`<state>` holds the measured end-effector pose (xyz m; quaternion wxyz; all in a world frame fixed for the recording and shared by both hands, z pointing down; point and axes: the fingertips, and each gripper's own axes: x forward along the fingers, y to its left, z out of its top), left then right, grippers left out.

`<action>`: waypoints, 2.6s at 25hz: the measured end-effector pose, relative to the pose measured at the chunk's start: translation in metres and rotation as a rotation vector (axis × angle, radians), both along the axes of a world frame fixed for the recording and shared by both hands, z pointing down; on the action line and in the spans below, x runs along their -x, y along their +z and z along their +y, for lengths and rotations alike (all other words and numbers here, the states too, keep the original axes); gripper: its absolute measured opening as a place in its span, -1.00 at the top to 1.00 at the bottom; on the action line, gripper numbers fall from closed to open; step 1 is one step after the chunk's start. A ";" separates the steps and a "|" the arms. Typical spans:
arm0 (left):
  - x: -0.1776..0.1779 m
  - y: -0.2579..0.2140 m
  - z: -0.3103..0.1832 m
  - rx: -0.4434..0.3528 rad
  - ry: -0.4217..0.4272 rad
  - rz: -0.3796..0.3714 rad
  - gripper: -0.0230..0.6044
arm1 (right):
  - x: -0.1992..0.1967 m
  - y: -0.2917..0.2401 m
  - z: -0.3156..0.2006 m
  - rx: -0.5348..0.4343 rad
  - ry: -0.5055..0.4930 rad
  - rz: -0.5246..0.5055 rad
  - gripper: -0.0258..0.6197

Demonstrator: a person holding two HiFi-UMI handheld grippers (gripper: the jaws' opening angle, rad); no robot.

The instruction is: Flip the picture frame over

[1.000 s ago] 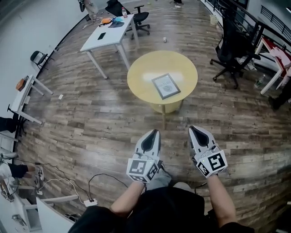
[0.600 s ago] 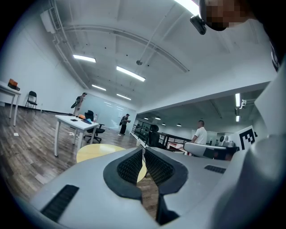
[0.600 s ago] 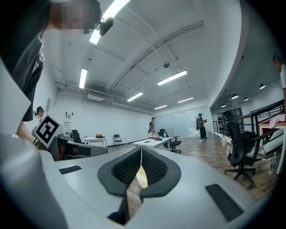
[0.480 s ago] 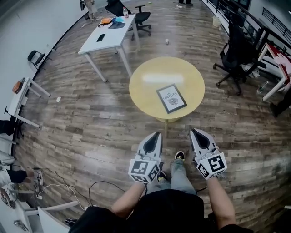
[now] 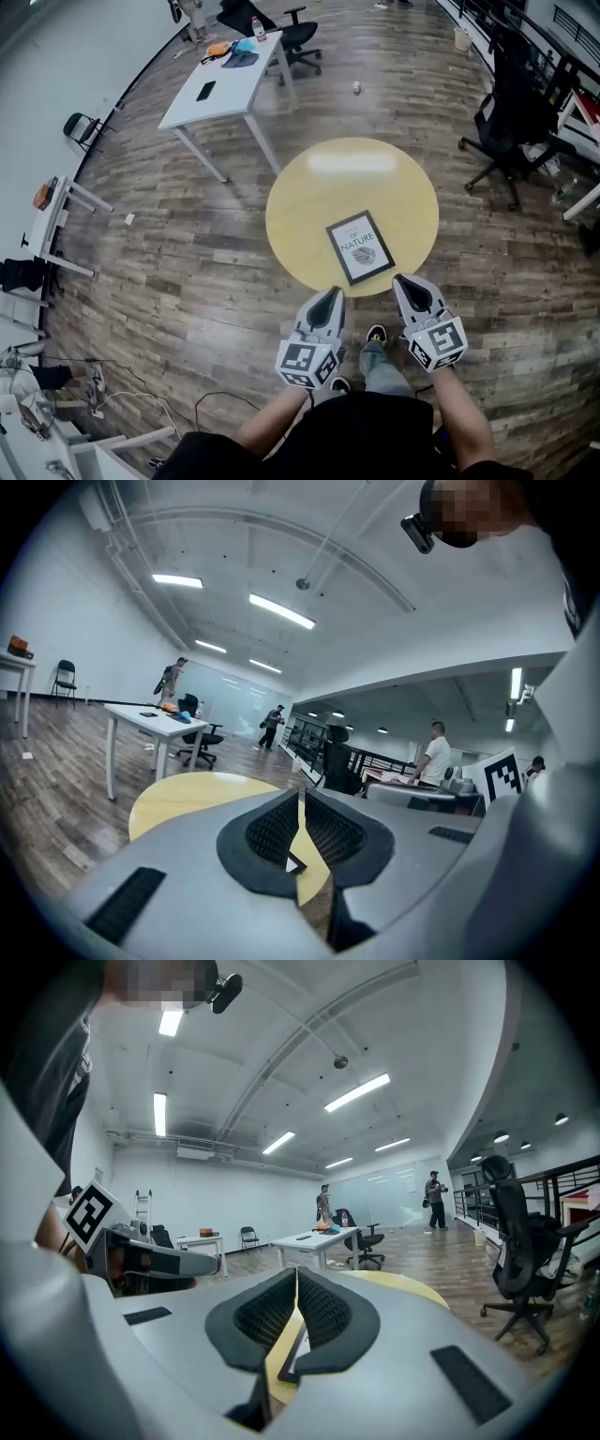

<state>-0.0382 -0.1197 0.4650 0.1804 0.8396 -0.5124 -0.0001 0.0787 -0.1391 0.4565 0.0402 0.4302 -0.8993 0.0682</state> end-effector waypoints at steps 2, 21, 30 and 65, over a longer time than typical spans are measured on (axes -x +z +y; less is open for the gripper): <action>-0.012 0.012 -0.030 0.013 -0.002 -0.016 0.80 | -0.007 0.012 -0.030 0.022 -0.013 0.004 0.86; 0.015 0.193 -0.156 0.422 -0.049 -0.071 0.79 | -0.014 0.208 -0.168 0.514 -0.091 0.177 0.40; 0.016 0.257 -0.161 0.652 -0.092 -0.144 0.79 | -0.012 0.275 -0.171 0.724 -0.144 0.261 0.36; 0.055 0.201 -0.179 0.520 -0.051 0.214 0.85 | 0.120 0.141 -0.145 0.702 -0.406 -0.300 0.61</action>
